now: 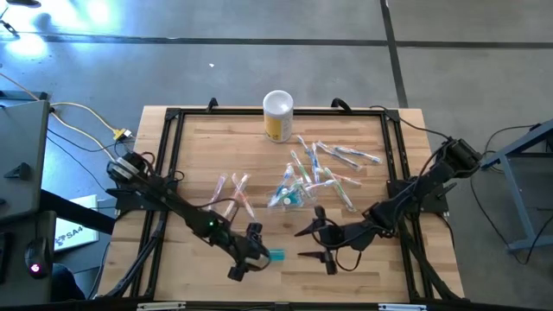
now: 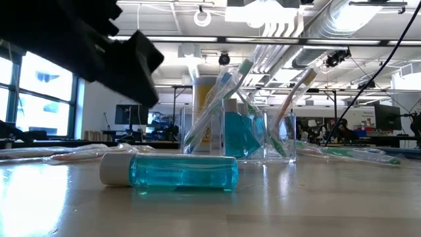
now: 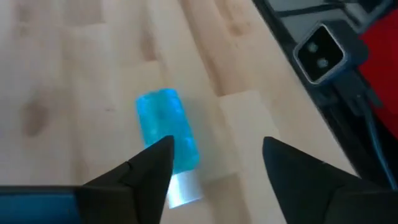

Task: Pick & Place toothbrushing station
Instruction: Put the blue mouthwash in the transparent organizer

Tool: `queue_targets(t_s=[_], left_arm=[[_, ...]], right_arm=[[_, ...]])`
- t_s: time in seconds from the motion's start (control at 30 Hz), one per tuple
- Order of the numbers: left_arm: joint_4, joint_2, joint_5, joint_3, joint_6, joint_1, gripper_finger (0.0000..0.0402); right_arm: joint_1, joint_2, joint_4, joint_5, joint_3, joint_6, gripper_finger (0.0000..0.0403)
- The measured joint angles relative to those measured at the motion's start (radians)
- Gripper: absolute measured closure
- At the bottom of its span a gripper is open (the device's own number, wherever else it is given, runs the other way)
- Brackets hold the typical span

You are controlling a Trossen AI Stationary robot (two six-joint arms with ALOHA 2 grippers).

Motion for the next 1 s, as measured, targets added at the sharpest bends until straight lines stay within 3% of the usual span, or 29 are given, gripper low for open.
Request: queue_targets(t_s=[0.17,0.43,0.73,0.9,1.0], left_arm=[[-0.047,0.022,0.040,0.055,0.045,0.000,0.0126],[-0.095,0.022,-0.028,0.081,0.116,0.001,0.0122],[-0.137,0.026,-0.060,0.081,0.011,0.000,0.0122],[-0.211,0.074,-0.163,0.079,-0.019,0.001,0.0122],[-0.200,0.101,-0.152,0.078,-0.034,0.002,0.0122]], right_arm=[[0.015,0.000,0.014,0.000,0.000,0.027,0.0173],[0.048,0.008,0.012,0.000,0.000,0.052,0.0173],[0.070,0.016,0.014,0.003,0.000,0.055,0.0173],[0.074,0.016,0.013,0.003,0.000,0.076,0.0173],[0.074,0.016,0.014,0.004,0.000,0.077,0.0173]])
